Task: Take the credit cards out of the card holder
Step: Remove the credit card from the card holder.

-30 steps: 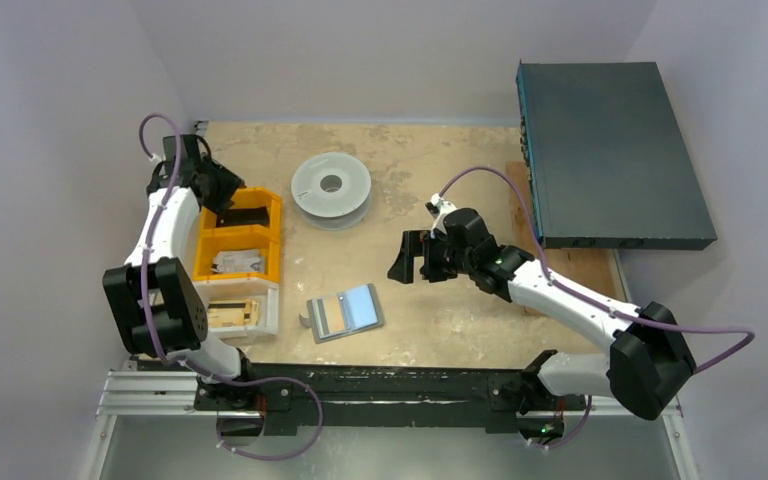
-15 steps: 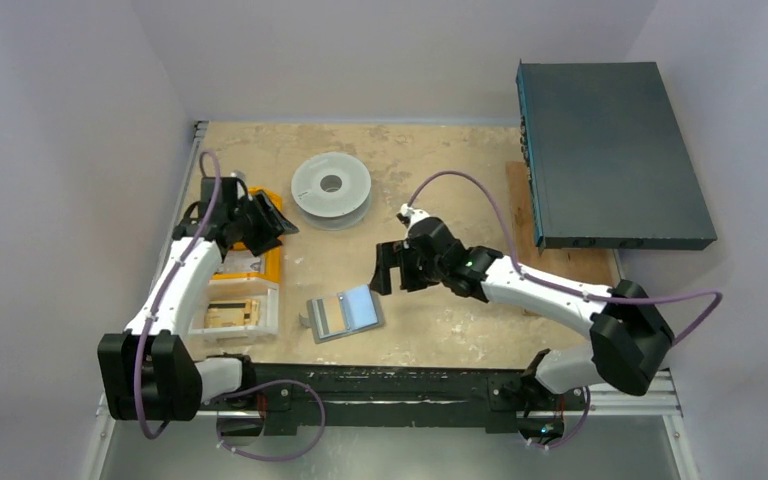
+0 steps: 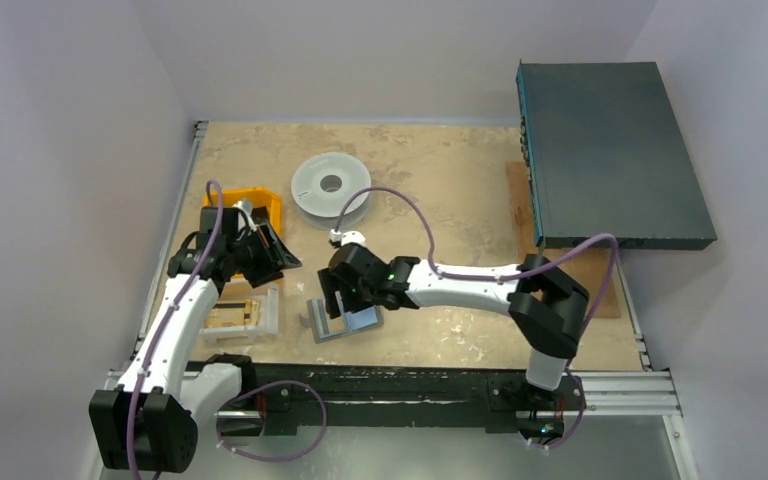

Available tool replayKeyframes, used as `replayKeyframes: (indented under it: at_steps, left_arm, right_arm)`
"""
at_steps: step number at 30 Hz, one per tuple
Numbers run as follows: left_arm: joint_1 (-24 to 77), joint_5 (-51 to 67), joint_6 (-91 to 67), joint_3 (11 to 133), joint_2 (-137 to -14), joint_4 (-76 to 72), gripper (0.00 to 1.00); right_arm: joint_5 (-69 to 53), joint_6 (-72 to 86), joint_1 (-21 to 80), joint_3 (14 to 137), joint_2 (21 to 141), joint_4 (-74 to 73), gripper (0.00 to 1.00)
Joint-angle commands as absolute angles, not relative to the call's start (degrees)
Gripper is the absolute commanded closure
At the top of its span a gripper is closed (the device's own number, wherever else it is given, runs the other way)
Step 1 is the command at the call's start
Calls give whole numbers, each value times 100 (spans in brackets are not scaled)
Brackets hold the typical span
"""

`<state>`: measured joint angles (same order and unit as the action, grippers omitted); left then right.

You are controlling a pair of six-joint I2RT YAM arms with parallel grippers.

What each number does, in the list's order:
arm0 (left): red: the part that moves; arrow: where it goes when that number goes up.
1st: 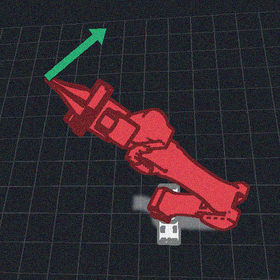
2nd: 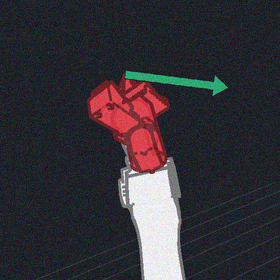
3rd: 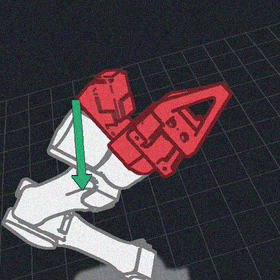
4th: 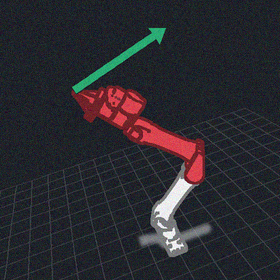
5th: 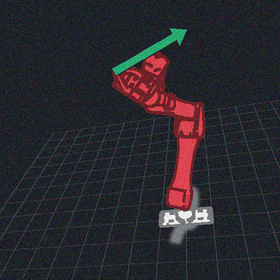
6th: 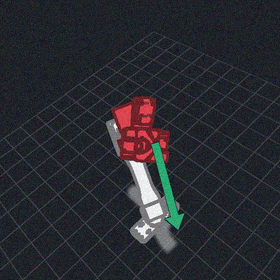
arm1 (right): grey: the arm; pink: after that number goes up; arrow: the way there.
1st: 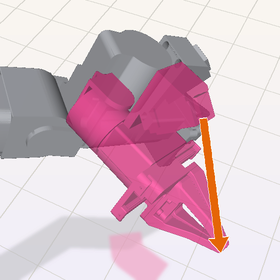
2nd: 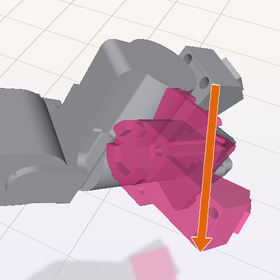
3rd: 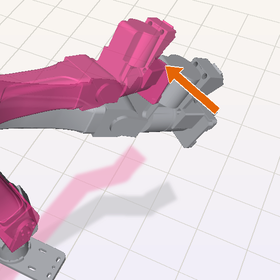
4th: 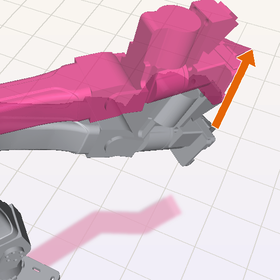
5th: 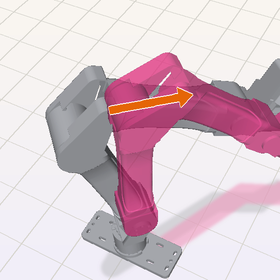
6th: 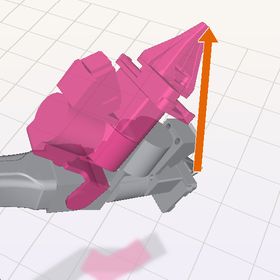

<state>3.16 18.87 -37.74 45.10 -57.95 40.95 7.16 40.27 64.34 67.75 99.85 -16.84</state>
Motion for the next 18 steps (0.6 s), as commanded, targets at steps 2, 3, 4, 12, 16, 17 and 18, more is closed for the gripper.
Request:
replayKeyframes:
  at_steps: [2, 3, 4, 12, 16, 17, 18]
  left_arm:
    - [-140, 2225, -3457, 4639, -5399, 4307, 47]
    - [-308, 2394, -3471, 4635, -5358, 4277, 47]
    - [-375, 2509, -3472, 4632, -5346, 4249, 47]
    - [-456, 2700, -3429, 4602, -5302, 4233, 47]
    - [-459, 2716, -3415, 4605, -5329, 4248, 47]
    - [-464, 2719, -3412, 4613, -5334, 4250, 47]
    - [-464, 2720, -3414, 4622, -5343, 4245, 47]
  right_arm:
    - [1370, 4209, 6799, 7608, 10653, -2275, 30]
    - [1413, 4212, 6853, 7746, 10792, -2362, 32]
    - [1449, 4206, 6894, 7881, 10906, -2457, 33]
    - [1933, 4157, 7068, 8707, 11628, -3180, 38]
    - [1980, 4127, 7066, 8820, 11803, -3306, 38]
    - [1967, 4100, 7066, 8861, 11844, -3344, 39]
    - [1954, 4068, 7066, 8901, 11887, -3387, 39]
